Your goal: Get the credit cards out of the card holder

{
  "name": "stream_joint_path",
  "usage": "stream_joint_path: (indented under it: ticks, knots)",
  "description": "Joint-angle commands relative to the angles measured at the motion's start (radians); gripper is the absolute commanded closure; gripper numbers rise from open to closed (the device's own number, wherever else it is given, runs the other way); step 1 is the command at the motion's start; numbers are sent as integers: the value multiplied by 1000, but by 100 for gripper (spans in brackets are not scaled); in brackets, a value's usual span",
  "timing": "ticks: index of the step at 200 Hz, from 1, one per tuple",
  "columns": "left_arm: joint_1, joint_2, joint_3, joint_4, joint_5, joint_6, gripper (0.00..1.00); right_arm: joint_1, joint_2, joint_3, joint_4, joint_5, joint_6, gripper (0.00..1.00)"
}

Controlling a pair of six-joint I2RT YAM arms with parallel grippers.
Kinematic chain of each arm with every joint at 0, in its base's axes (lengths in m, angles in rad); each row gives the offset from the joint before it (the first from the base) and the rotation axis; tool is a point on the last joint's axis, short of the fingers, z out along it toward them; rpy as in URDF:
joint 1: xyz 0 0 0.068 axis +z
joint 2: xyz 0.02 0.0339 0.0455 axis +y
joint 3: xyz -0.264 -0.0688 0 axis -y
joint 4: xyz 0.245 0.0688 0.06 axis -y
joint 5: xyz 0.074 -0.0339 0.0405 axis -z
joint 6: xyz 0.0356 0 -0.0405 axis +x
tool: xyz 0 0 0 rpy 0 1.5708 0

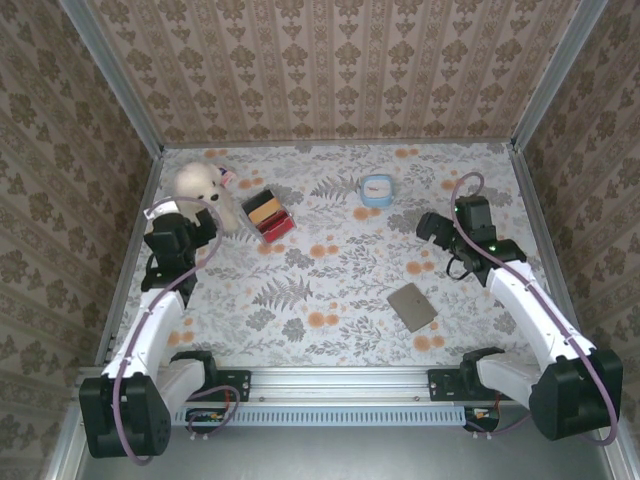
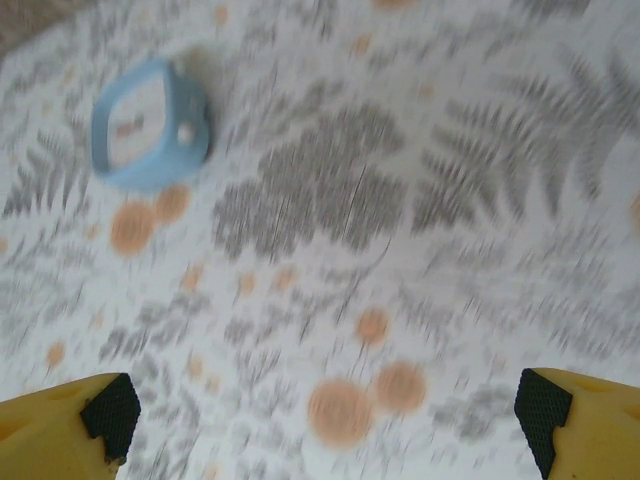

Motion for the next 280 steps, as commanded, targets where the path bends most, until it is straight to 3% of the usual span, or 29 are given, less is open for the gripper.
stream_joint_path:
  ticks: [1,58,105,164,219,250,280]
  knots:
    - [-7,21,22,-86,101,-42,0,71,5,-27,-151,-108,110,0]
    - [-12,33,16,-57,221,-8,0,223,67,-99,-183,-107,220,1]
    - [-17,37,22,-67,206,5,0,263,130,-151,-105,-213,259,1]
    - [-17,44,25,-72,201,-1,0,304,148,-181,-176,-208,291,1]
    - [-17,60,38,-71,261,-14,0,341,278,-198,94,-284,362,1]
    - [-22,75,50,-76,301,-36,0,394,442,-93,279,-318,391,1]
    - [-23,114,96,-130,334,-67,0,436,607,96,314,-331,364,2]
